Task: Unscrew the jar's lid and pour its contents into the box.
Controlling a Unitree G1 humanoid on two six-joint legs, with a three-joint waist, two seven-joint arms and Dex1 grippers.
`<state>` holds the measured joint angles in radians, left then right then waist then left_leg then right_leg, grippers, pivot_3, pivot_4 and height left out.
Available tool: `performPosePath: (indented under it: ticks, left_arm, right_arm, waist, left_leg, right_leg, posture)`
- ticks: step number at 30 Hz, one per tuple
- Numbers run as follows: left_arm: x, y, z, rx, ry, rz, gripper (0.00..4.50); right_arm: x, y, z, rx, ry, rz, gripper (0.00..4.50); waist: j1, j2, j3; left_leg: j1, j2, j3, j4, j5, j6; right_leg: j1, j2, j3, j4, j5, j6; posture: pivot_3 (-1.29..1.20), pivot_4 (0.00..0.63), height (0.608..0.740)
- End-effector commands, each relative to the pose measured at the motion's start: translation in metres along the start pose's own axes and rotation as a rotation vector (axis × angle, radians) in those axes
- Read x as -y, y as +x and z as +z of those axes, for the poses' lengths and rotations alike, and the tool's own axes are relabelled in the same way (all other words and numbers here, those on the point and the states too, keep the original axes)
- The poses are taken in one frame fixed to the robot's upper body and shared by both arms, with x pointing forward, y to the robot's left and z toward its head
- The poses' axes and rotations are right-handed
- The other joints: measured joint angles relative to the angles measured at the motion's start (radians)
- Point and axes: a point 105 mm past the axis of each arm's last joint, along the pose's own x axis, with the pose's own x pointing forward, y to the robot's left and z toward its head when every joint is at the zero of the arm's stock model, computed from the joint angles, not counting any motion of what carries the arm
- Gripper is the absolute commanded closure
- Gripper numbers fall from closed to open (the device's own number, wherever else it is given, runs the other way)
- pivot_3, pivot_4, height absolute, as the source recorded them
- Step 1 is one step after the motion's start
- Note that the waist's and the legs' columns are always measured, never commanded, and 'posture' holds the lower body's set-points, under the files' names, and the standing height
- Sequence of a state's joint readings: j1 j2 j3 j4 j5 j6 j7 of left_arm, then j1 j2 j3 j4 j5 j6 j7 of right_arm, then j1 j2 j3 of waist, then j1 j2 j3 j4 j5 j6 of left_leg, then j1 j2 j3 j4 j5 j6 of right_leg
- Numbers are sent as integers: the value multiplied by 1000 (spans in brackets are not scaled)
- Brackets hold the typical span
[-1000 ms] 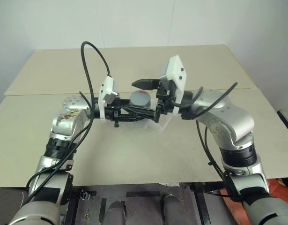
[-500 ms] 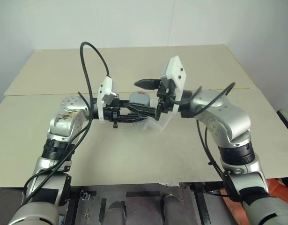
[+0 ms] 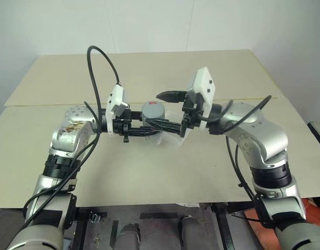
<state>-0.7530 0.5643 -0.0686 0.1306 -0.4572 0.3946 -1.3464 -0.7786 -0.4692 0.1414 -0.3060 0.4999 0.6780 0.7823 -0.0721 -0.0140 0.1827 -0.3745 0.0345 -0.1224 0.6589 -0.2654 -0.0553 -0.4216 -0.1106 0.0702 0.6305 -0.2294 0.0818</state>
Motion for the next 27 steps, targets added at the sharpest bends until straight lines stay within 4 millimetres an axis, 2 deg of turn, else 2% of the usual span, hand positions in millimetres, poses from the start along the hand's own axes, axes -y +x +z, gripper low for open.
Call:
performPosePath:
  ticks: [1,16,22,27]
  left_arm:
    - [8,-4,14,28,64,-34,2599]
    - [13,-9,12,22,63,-31,2599]
    - [8,-7,12,32,63,-7,2599]
    - [5,-4,10,36,62,0,2599]
  right_arm:
    - [18,-17,12,34,-40,-101,56]
    - [21,-35,10,11,-57,-98,56]
    - [7,-40,6,-16,-67,-26,56]
    - [-9,-41,18,18,-72,54,56]
  waist:
    - [0,0,0]
    - [0,0,0]
    - [2,0,0]
    - [1,0,0]
  left_leg:
    - [0,0,0,0,0,0]
    - [0,0,0,0,0,0]
    - [0,0,0,0,0,0]
    - [0,0,0,0,0,0]
  right_leg:
    - [0,0,0,0,0,0]
    - [0,0,0,0,0,0]
    - [0,0,0,-1,0,0]
    - [0,0,0,-1,0,0]
  posture:
    - [0,150,740]
    - [0,150,740]
    - [0,150,740]
    - [0,150,740]
